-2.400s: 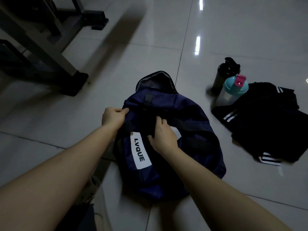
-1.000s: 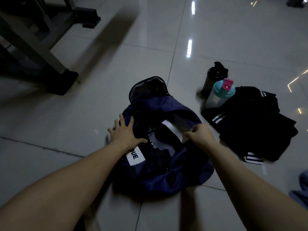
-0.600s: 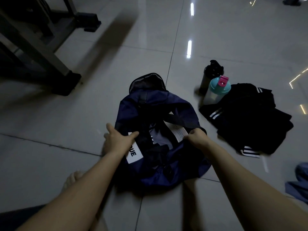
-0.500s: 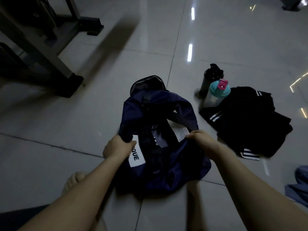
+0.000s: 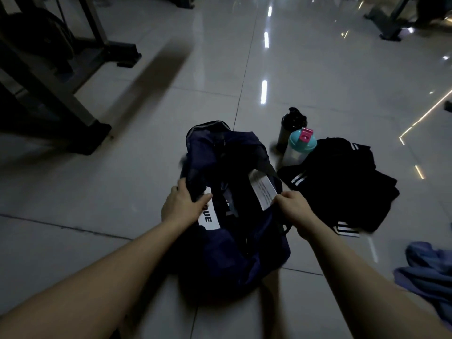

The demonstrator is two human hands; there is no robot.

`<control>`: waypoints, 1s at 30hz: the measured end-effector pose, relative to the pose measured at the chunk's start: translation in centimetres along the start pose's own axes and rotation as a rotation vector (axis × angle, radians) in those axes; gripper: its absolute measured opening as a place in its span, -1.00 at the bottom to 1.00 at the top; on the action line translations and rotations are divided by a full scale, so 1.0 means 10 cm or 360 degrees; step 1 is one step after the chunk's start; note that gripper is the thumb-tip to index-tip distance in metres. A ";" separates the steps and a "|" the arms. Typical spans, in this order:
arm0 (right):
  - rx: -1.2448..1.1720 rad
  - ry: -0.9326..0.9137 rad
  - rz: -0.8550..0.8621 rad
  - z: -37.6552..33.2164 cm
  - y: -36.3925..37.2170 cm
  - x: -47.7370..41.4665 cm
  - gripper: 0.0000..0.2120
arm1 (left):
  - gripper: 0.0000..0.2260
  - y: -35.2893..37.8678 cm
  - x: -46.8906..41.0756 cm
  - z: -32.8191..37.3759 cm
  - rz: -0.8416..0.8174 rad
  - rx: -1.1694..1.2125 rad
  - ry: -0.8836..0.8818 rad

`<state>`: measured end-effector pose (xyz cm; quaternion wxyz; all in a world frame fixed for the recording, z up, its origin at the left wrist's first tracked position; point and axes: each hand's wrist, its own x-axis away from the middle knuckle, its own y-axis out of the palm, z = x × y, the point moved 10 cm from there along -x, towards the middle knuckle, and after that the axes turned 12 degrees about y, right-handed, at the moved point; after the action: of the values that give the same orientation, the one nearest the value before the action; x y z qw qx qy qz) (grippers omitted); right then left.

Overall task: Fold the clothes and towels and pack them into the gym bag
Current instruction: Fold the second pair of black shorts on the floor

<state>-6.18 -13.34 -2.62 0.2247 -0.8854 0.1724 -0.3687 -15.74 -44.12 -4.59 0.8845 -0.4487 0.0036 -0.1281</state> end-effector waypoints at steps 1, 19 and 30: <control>0.0027 -0.0014 0.0047 0.02 -0.01 -0.01 -0.73 | -0.18 0.05 0.04 0.09 0.0068 -0.0084 0.0134; 0.0373 -0.0025 0.0413 0.36 -0.45 -0.14 -0.69 | -0.07 0.83 0.08 -0.20 -0.0629 -0.0864 0.0091; -0.0411 0.0481 -0.0374 0.90 0.19 0.02 -0.62 | 0.05 0.40 0.37 -0.61 0.0010 0.0116 -0.0610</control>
<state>0.26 -12.59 -9.13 0.0368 -0.8554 0.1455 -0.4957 -12.00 -47.50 -11.03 0.8850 -0.4325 -0.1682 -0.0376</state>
